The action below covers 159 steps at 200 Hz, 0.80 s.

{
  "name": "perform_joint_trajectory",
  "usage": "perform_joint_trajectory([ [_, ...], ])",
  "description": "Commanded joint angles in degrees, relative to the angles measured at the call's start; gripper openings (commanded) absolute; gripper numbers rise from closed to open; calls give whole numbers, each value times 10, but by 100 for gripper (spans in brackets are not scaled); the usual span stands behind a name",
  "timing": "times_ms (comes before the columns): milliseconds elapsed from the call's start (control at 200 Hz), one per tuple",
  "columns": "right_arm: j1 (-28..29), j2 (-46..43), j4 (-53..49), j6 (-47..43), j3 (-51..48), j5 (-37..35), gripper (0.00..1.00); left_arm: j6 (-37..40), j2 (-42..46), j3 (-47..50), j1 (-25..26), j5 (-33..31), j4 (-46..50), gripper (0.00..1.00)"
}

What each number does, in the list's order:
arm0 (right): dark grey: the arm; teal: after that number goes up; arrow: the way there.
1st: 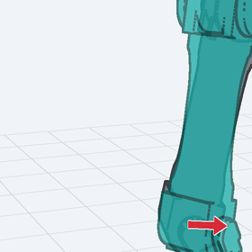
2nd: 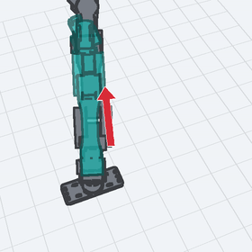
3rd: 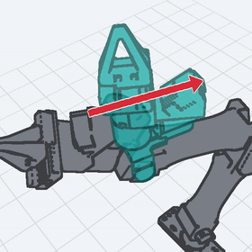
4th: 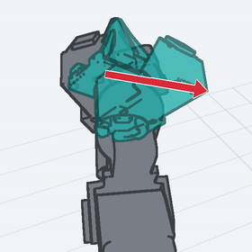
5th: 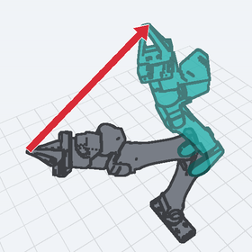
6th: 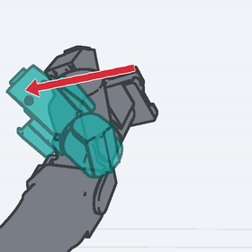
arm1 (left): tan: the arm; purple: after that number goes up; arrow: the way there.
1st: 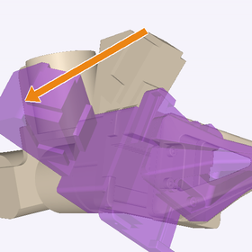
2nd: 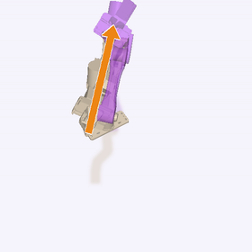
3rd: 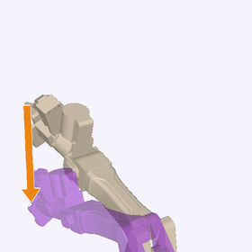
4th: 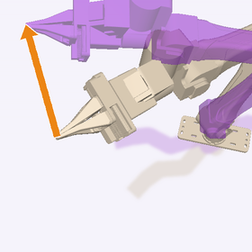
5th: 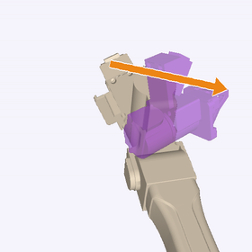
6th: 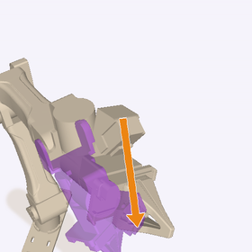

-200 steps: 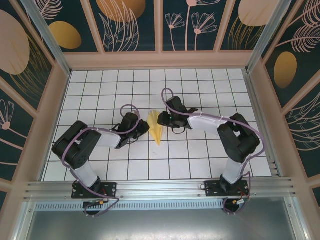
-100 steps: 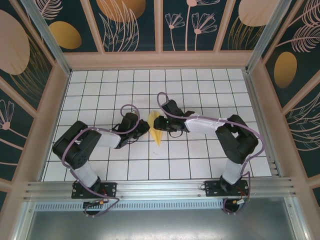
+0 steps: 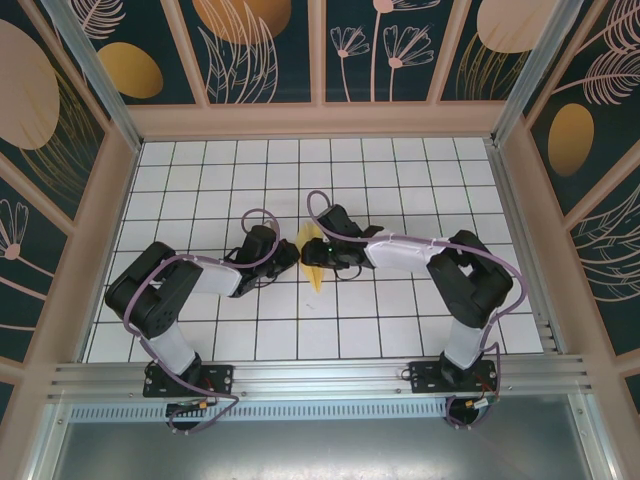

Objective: Fold a paper plane with a square sheet of paper (pick it up from the middle)
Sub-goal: Move the paper plane to the top-center of the table.

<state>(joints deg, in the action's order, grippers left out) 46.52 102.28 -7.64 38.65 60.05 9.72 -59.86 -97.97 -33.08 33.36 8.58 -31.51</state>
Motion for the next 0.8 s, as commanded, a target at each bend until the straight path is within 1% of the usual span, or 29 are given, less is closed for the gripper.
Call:
perform_joint_trajectory([
  [0,11,8,-22,-5,-9,3,49,4,1,2,-2,4,-18,11],
  [265,28,22,-43,-4,0,-27,50,2,1,4,-2,3,-20,11],
  [375,30,33,-53,-1,8,-50,48,2,1,4,-3,4,-20,12],
  [480,31,42,-56,3,14,-67,43,3,3,5,-2,3,-19,13],
  [605,32,47,-55,12,20,-84,34,3,9,5,-2,3,-15,16],
  [721,33,43,-62,24,25,-109,26,11,27,0,-3,-10,9,22],
  [791,33,40,-71,30,28,-135,20,20,42,-2,-2,-26,31,29],
])
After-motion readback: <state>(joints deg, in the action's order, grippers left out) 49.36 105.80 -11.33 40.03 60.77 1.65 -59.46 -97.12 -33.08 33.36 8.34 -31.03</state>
